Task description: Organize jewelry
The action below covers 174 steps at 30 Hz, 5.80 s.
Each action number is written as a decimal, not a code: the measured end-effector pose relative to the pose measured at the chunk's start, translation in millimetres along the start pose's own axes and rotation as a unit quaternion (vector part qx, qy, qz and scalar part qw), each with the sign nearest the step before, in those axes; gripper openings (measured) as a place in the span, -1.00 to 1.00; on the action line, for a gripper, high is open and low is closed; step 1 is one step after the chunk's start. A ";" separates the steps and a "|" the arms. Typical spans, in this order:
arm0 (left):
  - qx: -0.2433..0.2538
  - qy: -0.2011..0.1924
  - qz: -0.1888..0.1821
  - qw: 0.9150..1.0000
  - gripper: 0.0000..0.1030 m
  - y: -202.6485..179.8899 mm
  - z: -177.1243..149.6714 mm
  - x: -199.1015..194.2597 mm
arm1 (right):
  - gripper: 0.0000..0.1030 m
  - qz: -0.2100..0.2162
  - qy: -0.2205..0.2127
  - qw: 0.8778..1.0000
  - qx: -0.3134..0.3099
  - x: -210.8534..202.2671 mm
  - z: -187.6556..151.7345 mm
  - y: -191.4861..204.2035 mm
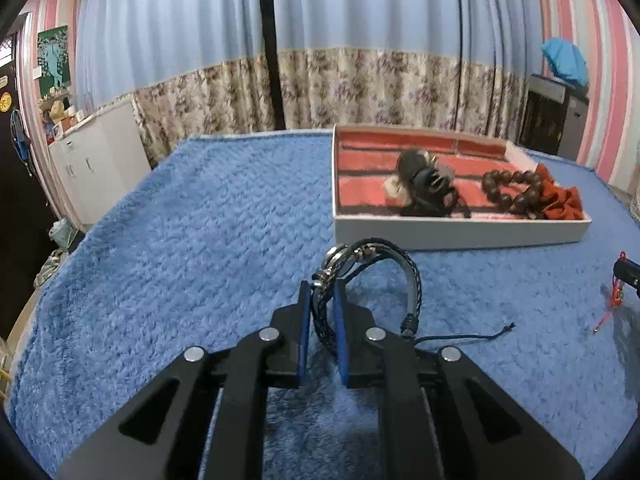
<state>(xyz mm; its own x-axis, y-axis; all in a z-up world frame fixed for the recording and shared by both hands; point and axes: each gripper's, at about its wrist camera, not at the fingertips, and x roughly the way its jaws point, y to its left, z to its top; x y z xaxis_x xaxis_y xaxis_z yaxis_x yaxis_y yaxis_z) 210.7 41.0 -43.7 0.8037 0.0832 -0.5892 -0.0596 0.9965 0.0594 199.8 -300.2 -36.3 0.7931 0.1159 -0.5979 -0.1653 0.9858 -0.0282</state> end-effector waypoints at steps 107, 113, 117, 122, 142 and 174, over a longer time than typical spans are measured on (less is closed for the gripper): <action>0.081 -0.062 -0.046 0.994 0.10 -83.1 74.5 78.2 | -0.20 -0.010 -0.054 0.998 -0.027 111.6 99.8 35.3; 0.069 -0.078 -0.046 0.993 0.20 -78.2 73.7 71.1 | -0.06 -0.010 -0.070 0.997 -0.024 100.9 95.9 32.6; 0.055 -0.098 -0.044 0.993 0.33 -72.9 72.9 63.4 | 0.16 -0.016 -0.083 0.996 -0.028 90.8 90.1 34.5; 0.040 -0.105 -0.036 0.993 0.65 -67.7 74.8 61.3 | 0.42 -0.037 -0.103 0.993 -0.034 79.9 86.0 38.7; 0.002 -0.152 -0.035 0.988 0.91 -4.8 -29.1 -108.0 | 0.70 0.022 -0.127 0.992 0.016 -85.5 -10.8 28.8; 0.016 -0.180 -0.060 0.982 0.91 -9.1 -51.1 -121.4 | 0.90 -0.018 -0.156 0.987 0.017 -102.1 -44.2 35.5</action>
<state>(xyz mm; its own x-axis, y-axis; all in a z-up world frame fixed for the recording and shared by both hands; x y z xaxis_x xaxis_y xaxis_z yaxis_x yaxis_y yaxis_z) 83.4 22.5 -13.9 0.9615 -0.0499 -0.2704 0.0617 0.9975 0.0355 87.1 -282.4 -11.7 0.9410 0.1082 -0.3207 -0.1191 0.9928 -0.0146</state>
